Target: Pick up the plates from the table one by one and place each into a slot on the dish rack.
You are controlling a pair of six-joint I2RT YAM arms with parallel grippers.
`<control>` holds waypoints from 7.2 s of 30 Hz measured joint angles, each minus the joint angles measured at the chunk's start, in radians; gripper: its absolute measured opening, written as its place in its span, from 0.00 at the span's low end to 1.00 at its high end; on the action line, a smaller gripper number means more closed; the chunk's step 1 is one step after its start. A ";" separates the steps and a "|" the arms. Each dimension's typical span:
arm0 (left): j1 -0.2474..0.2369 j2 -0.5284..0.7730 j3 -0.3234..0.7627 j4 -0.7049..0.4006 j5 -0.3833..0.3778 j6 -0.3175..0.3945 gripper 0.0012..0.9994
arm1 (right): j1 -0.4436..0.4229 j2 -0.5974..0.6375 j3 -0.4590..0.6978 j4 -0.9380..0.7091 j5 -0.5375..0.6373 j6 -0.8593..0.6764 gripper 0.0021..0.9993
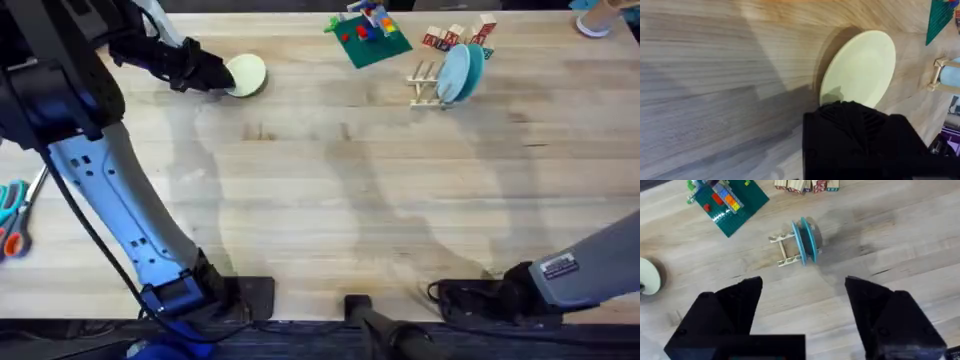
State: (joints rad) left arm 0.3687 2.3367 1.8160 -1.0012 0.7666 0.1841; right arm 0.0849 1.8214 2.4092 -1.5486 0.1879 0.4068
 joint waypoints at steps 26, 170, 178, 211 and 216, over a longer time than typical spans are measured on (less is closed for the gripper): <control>-0.013 -0.160 0.000 -0.023 -0.058 -0.009 0.04 | 0.000 0.000 0.000 0.031 0.000 0.013 1.00; 0.064 0.085 0.000 0.022 0.262 0.112 0.04 | 0.445 0.488 0.000 0.691 -0.523 -0.133 0.92; 0.064 0.085 0.000 0.022 0.262 0.112 0.04 | 0.453 0.620 0.000 0.807 -0.525 -0.027 0.94; 0.064 0.085 0.001 0.021 0.258 0.112 0.04 | 0.549 0.834 0.000 1.212 -0.525 0.238 1.00; 0.064 0.085 0.001 0.021 0.258 0.112 0.04 | 0.549 0.842 0.000 1.210 -0.521 0.257 1.00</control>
State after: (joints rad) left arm 0.4324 2.4218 1.8168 -0.9802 1.0241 0.2962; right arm 0.6338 2.6636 2.4092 -0.3382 -0.3332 0.6640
